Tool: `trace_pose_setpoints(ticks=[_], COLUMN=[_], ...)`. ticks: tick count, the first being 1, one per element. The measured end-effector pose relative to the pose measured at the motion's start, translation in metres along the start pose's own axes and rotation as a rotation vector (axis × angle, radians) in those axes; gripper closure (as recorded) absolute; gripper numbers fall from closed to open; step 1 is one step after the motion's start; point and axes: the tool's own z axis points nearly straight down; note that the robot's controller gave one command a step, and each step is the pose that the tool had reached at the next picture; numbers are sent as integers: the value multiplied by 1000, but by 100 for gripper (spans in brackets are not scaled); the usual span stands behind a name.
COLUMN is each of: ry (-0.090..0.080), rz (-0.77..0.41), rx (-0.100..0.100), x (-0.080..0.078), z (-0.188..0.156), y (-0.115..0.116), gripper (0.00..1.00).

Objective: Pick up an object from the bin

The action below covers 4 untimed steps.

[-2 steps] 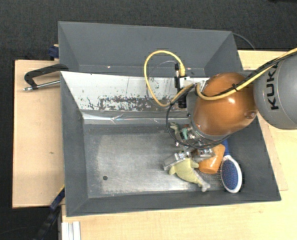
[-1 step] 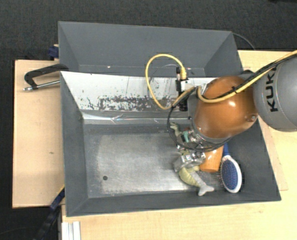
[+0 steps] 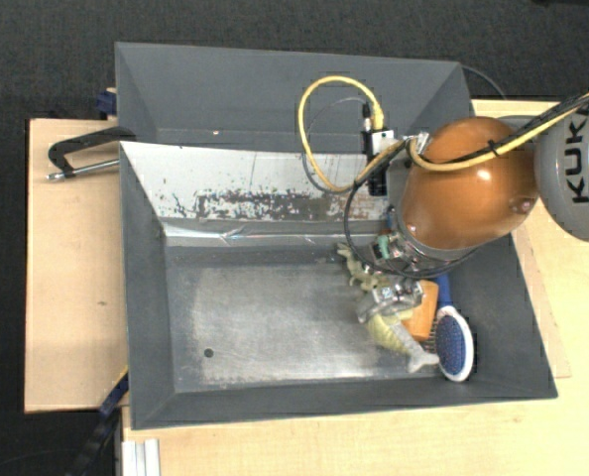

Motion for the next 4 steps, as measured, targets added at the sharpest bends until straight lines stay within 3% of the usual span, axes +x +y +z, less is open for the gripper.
trace_pose_setpoints(ticks=[2, 4], ry=[0, -1], rz=[7, 16], rx=[-3, -4], x=[-3, -4], z=[-43, -56], y=[-4, -6], gripper=[100, 100])
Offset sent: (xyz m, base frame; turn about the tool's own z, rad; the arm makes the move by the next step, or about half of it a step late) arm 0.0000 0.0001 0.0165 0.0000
